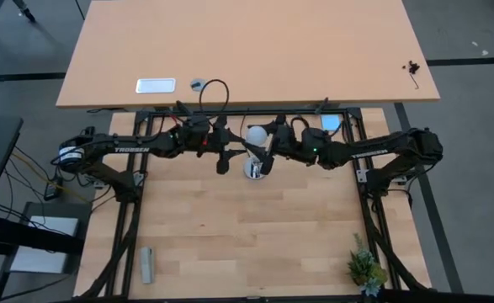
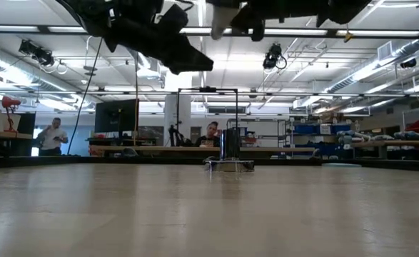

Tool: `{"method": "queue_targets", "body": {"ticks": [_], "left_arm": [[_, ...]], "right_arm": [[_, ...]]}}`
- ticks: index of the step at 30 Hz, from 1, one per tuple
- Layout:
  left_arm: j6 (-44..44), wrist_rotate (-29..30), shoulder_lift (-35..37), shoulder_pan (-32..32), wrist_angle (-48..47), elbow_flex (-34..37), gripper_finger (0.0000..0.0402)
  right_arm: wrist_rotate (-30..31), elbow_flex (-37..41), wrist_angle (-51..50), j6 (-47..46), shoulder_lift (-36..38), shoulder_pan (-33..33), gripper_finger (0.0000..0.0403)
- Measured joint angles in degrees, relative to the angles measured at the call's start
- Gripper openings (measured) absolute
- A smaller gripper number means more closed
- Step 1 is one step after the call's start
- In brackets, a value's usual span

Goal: Screw lightbulb
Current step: Insert the lightbulb into the lamp socket

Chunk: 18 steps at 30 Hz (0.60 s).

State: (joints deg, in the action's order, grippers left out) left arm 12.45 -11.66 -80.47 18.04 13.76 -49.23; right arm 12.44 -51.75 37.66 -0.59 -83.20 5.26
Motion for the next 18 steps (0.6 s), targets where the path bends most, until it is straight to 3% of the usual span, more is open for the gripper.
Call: {"method": "queue_targets", "body": {"ticks": [6,13,18], "left_arm": [[0.8,0.0,0.0,0.0,-6.4,0.3,0.0130],[-1.0,1.5,0.0,0.0,5.2,7.8,0.0016],[-3.3,1.6,0.0,0.0,10.5,12.4,0.0009]], "right_arm": [[0.1,0.0,-12.2,-3.9,-0.8,0.0,0.0280],[0.1,0.1,-15.7,-5.2,-6.0,0.1,0.0280],[0.1,1.5,-15.4,-4.9,-7.4,1.1,0.0280]]}}
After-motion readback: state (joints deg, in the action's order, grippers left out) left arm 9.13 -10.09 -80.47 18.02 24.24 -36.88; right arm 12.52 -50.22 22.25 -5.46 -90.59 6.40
